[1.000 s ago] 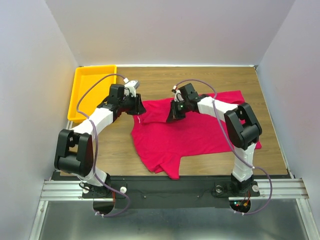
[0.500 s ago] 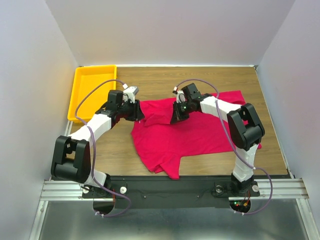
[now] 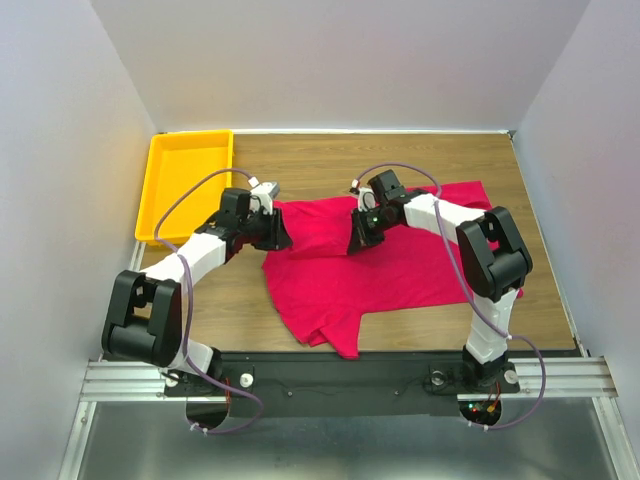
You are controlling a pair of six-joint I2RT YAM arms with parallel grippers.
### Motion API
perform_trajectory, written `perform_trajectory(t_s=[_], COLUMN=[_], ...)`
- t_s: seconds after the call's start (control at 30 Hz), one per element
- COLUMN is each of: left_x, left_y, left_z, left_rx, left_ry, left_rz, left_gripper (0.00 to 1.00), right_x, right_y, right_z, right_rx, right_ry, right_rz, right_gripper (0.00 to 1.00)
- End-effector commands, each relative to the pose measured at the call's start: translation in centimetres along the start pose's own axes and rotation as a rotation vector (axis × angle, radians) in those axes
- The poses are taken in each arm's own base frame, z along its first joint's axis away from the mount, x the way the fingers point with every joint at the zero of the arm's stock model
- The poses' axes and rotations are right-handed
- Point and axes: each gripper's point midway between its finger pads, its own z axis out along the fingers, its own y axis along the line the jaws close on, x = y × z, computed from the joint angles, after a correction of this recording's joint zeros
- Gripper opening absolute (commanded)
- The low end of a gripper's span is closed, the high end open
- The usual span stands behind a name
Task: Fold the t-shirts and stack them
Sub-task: Fold the tshirt
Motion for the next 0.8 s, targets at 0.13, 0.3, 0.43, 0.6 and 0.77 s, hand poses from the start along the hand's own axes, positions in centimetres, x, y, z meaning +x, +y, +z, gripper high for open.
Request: perform_trajectory(t_s=[0.13,0.3,0.43,0.6,0.77], left_x=[2.5,3.6,3.3,3.1,3.7], left_y=[-1.9,-2.4,-1.1,-0.2,0.3], left_z=[1.1,2.0,1.8,1.3,2.4], left_rx=[-0.006,-0.039,-0.126,-0.188,-0.186], left_ry=[0.038,0.061,0.034,0.000,0.014], left_rz=[-0.046,-0.062,-0.080,-0.106,-0.117], left_gripper=[0.42,0.42,0.50,0.56,0.56], right_x=[-1.3,-1.4,-1.5,-1.4,-1.5], right_y=[1.3,1.4,1.4,1.4,1.3], right_z=[-1.8,-1.6,-1.6,-1.4,-1.3], right_rx=[-0.038,-0.049,-0.049,-0.055,-0.058], right_ry=[-0.041,-0.036,-0.038,-0.031,-0.030], right_rz=[-0.031,-0.024,-0.022,-0.017,-0.010], right_gripper=[0.04,0.04,0.04,0.04,0.04])
